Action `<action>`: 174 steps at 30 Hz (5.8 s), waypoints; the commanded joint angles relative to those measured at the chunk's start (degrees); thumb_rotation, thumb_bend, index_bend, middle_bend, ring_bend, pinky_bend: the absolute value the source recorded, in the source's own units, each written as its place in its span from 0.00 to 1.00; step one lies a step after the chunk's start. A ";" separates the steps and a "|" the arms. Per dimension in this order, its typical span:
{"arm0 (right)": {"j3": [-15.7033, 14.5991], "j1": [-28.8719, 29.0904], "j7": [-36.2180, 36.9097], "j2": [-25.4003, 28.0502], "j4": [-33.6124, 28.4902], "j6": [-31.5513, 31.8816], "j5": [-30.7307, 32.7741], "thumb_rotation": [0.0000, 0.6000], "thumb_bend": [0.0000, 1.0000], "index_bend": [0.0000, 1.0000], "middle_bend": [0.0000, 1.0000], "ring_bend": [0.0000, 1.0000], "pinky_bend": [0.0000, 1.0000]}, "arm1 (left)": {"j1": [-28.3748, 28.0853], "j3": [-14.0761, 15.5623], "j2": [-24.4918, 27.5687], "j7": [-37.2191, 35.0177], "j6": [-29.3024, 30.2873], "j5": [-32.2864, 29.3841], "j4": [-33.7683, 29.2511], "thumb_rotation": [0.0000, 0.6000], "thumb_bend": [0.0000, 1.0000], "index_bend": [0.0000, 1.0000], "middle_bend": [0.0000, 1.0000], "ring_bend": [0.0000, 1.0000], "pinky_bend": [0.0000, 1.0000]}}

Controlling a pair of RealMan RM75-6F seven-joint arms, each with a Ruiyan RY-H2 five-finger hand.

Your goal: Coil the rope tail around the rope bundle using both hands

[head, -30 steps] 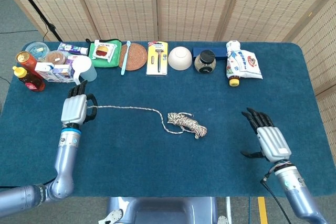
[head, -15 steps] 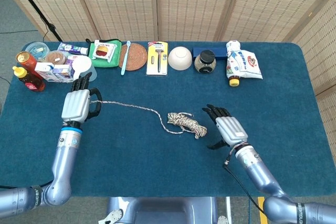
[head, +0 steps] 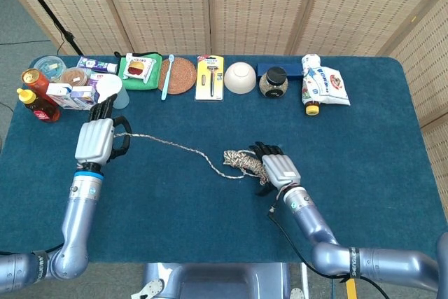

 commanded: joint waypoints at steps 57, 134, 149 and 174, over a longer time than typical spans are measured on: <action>-2.41 -0.50 2.74 -9.91 15.76 3.11 -12.19 1.00 0.31 0.54 0.50 0.43 0.63 | 1.50 1.18 6.36 -5.97 1.09 3.14 -5.05 1.00 0.45 0.57 0.00 0.00 0.00; 1.23 10.38 4.31 -3.30 -2.62 -3.52 -4.07 1.00 0.59 0.65 0.64 0.56 0.85 | -25.54 -20.27 3.47 -10.56 7.40 -21.35 -10.17 1.00 0.45 0.58 0.00 0.00 0.00; 2.41 10.36 10.09 -1.10 -7.04 -5.65 -4.57 1.00 0.59 0.65 0.64 0.56 0.85 | -28.21 -17.95 -3.67 -11.33 9.86 -17.60 -1.63 1.00 0.45 0.58 0.00 0.00 0.00; 9.75 11.16 23.56 5.78 -8.24 -8.51 1.87 1.00 0.61 0.65 0.64 0.57 0.85 | -19.74 -8.52 -6.26 -16.00 1.80 -9.33 8.66 1.00 0.46 0.58 0.00 0.00 0.00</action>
